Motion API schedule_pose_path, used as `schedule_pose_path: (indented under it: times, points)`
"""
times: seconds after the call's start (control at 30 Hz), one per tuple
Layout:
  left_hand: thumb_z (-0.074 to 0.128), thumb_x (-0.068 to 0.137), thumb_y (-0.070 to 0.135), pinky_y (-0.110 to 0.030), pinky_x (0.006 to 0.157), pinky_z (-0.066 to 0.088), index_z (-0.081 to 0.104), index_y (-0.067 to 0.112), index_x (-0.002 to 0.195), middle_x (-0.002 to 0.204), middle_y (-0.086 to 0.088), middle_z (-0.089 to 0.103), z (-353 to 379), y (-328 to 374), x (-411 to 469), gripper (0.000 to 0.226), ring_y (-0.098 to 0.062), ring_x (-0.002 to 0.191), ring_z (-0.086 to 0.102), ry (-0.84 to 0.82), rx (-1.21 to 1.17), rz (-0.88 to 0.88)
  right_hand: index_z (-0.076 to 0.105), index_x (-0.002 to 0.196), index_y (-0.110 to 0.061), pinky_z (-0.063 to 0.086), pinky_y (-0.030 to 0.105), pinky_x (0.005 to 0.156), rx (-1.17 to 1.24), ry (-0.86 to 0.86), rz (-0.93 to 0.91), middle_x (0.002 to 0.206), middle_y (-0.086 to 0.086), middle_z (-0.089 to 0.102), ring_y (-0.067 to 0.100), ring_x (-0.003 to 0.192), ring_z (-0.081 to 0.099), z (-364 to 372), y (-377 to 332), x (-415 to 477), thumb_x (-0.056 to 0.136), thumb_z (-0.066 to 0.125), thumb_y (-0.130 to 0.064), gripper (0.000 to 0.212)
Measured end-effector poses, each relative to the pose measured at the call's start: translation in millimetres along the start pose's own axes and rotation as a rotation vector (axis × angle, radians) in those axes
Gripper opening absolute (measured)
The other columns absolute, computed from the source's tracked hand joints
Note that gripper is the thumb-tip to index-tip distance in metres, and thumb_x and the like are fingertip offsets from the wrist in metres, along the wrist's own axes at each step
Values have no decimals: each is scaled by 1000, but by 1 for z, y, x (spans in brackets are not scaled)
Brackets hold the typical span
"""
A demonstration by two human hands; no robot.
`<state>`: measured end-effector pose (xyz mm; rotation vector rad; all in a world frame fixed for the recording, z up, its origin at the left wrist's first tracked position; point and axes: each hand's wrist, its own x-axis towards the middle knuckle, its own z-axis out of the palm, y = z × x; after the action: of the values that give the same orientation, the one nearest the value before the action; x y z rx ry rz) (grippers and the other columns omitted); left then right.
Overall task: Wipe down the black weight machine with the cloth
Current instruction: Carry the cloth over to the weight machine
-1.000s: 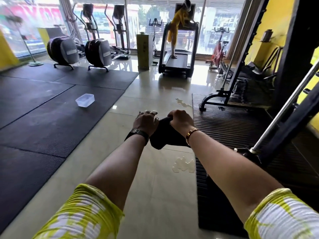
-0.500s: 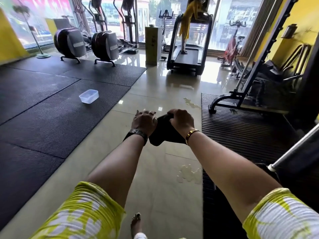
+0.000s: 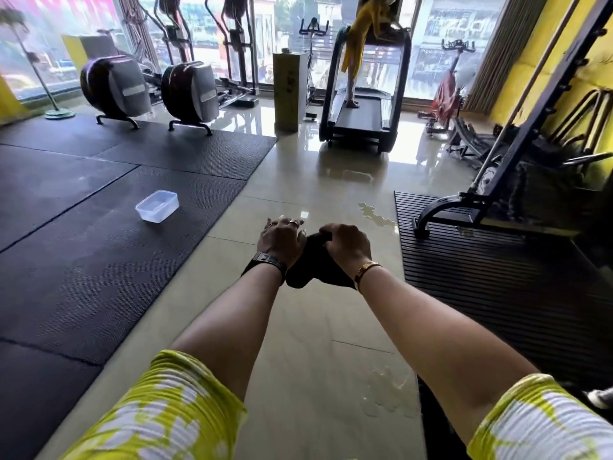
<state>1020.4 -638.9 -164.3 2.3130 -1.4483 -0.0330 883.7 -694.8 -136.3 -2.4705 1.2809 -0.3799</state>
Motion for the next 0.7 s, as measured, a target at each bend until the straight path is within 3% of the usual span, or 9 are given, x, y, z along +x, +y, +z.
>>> schedule_pose_path:
  times: [0.33, 0.7]
  points:
    - [46, 100, 25, -31, 107, 29, 55, 14, 135, 139, -9, 53, 37, -23, 146, 38, -27, 131, 44, -42, -61, 45, 63, 125, -29, 42, 34, 99, 29, 22, 94, 123, 7, 66, 31, 115, 58, 27, 27, 153, 88, 55, -18, 40]
    - [47, 100, 25, -31, 104, 32, 55, 14, 135, 138, -10, 53, 87, 36, 366, 38, -31, 128, 45, -75, -63, 141, 64, 125, -26, 43, 34, 97, 65, 89, 162, 123, 9, 65, 30, 115, 58, -4, 114, 352, 88, 56, -18, 39]
